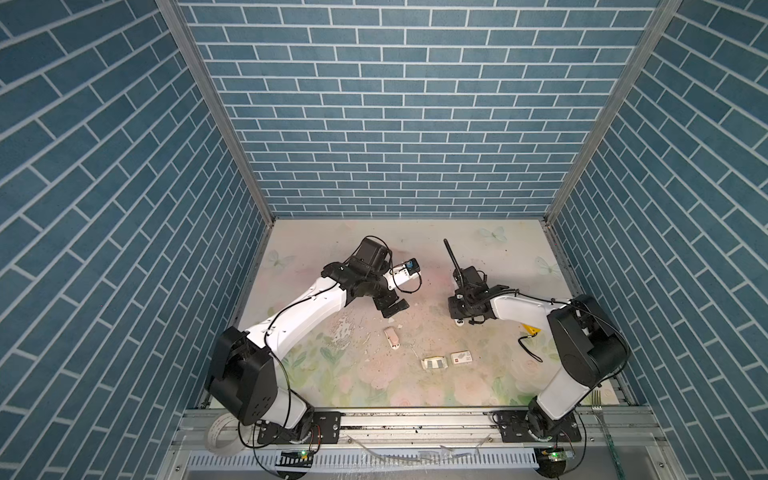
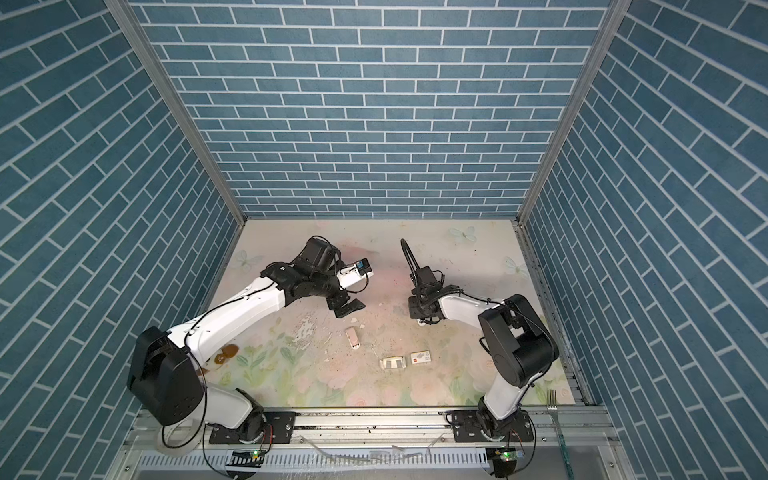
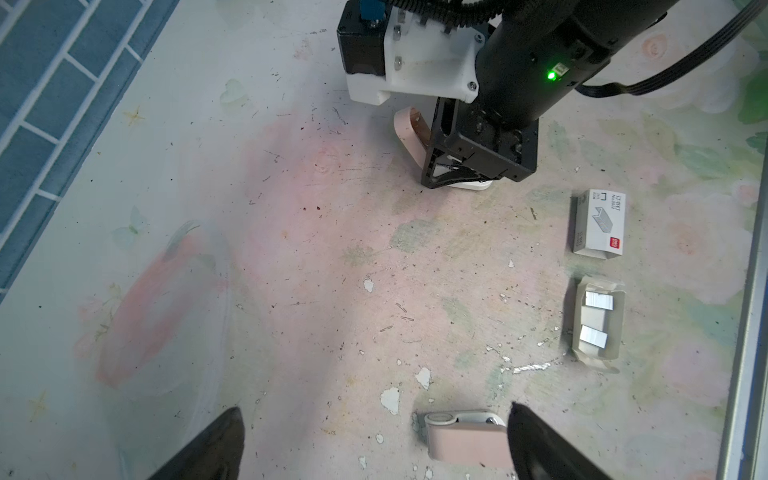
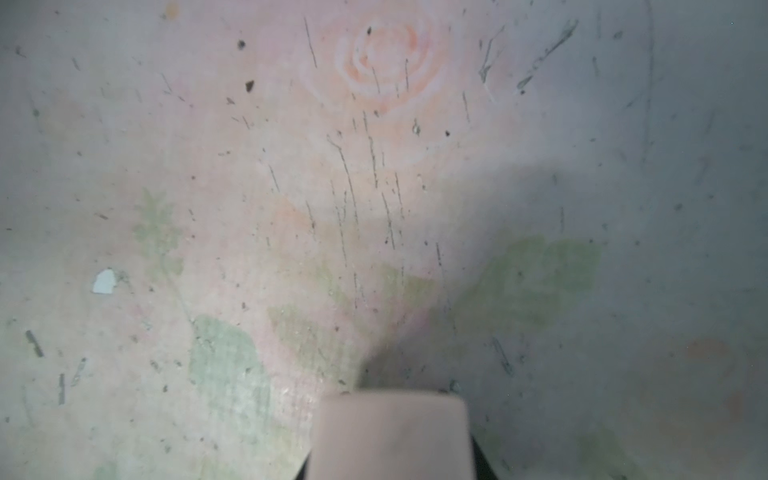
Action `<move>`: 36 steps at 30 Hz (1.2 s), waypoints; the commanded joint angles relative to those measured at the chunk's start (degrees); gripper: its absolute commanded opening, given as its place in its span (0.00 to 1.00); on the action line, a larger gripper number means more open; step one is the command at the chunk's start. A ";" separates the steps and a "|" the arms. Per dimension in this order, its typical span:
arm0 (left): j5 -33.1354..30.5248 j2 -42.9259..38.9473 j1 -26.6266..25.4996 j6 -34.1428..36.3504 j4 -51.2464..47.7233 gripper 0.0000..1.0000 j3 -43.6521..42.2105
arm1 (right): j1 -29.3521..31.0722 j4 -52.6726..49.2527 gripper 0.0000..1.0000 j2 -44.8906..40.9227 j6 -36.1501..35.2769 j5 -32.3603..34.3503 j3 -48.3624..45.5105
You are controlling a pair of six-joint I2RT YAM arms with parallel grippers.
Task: Load the staples into the stapler
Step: 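Lower the opened stapler to the table with the right gripper while the left withdraws, then open the right gripper and lift it away from the opened stapler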
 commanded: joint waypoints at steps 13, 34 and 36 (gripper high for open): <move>6.02 0.12 0.32 4.90 -8.99 1.00 3.42 | 1.53 -0.36 0.50 -0.75 -0.42 3.42 -0.66; 2.10 9.28 0.21 25.16 -25.80 0.95 9.18 | 1.77 -9.24 0.64 -28.95 2.76 -6.63 -11.51; 1.19 10.89 -0.26 27.12 -26.70 0.94 9.98 | 1.76 -10.55 0.62 -32.29 4.46 -6.69 -12.68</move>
